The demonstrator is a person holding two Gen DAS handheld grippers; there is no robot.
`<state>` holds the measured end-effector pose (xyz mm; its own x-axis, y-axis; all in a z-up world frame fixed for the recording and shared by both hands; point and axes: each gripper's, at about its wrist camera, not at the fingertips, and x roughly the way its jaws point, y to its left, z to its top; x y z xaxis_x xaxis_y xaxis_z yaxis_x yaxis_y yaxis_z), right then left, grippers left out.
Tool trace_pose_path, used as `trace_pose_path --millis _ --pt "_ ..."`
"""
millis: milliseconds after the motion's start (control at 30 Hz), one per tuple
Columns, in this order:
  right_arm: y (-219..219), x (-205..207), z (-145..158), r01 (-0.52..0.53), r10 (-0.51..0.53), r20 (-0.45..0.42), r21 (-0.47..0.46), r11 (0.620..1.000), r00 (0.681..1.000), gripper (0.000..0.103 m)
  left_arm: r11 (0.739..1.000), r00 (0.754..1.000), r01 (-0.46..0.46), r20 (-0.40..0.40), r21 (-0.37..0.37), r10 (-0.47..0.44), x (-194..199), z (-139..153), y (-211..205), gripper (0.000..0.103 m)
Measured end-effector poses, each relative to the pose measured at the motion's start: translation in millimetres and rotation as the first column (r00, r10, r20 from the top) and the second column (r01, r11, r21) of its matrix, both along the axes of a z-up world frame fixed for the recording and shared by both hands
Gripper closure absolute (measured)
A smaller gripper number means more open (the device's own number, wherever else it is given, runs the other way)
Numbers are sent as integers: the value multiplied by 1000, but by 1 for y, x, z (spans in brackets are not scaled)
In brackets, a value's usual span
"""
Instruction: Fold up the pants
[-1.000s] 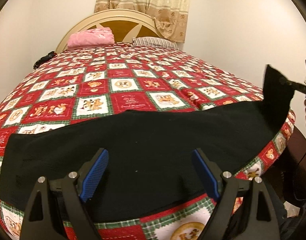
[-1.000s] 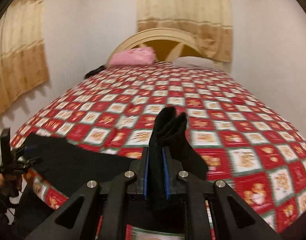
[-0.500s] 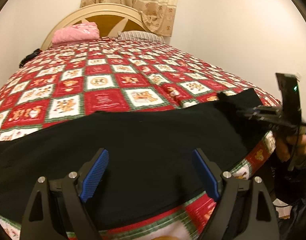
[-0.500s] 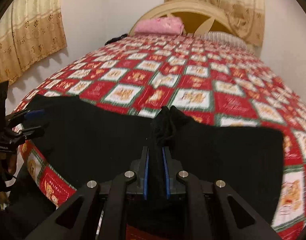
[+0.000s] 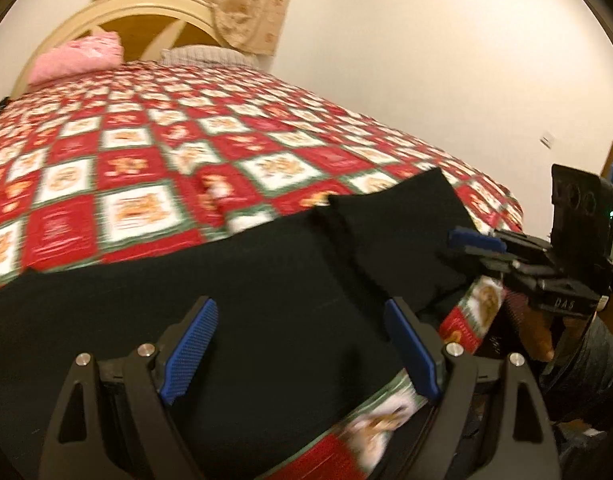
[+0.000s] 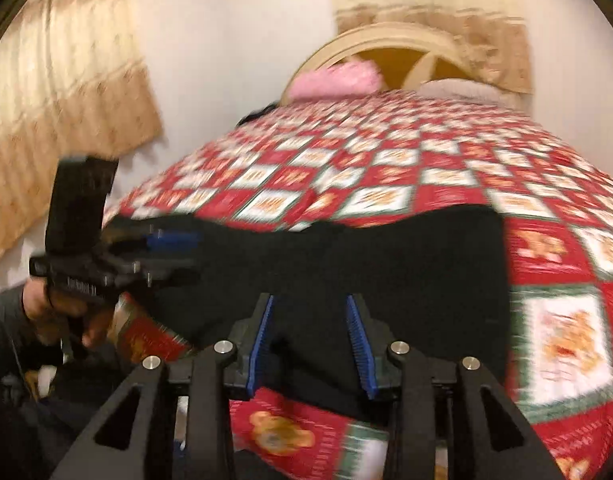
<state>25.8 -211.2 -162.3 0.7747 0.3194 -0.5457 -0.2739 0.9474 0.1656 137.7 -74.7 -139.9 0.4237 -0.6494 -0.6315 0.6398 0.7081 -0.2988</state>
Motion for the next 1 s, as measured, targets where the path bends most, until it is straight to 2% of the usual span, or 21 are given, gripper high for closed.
trace_pose_path --millis 200,267,467,567,700,733,767,1000 --pt "-37 -9 10 150 -161 101 110 983 982 55 999 996 46 -74 -22 -48 11 -5 -46 19" --pt "-42 -8 7 179 -192 95 127 976 977 55 999 995 49 -89 -21 -50 14 -7 -57 23" --pt "-55 -11 3 216 -231 82 159 963 970 54 999 995 39 -95 -8 -40 18 -10 -74 26" --pt "-56 -13 6 229 -248 104 167 959 963 53 999 994 21 -110 -27 -23 24 -11 -73 37" --pt "-59 -14 4 247 -267 105 170 954 958 49 999 991 -4 -132 -53 -4 31 -12 -70 70" --pt "-60 -15 3 251 -270 102 169 953 957 49 998 990 -10 -142 -65 0 32 -13 -69 75" --pt "-60 -14 3 255 -274 98 169 952 957 49 996 988 -10 -157 -84 -3 32 -13 -66 85" --pt "-64 -16 2 278 -299 109 171 945 948 49 996 991 -14 -134 -94 1 23 -7 -64 90"
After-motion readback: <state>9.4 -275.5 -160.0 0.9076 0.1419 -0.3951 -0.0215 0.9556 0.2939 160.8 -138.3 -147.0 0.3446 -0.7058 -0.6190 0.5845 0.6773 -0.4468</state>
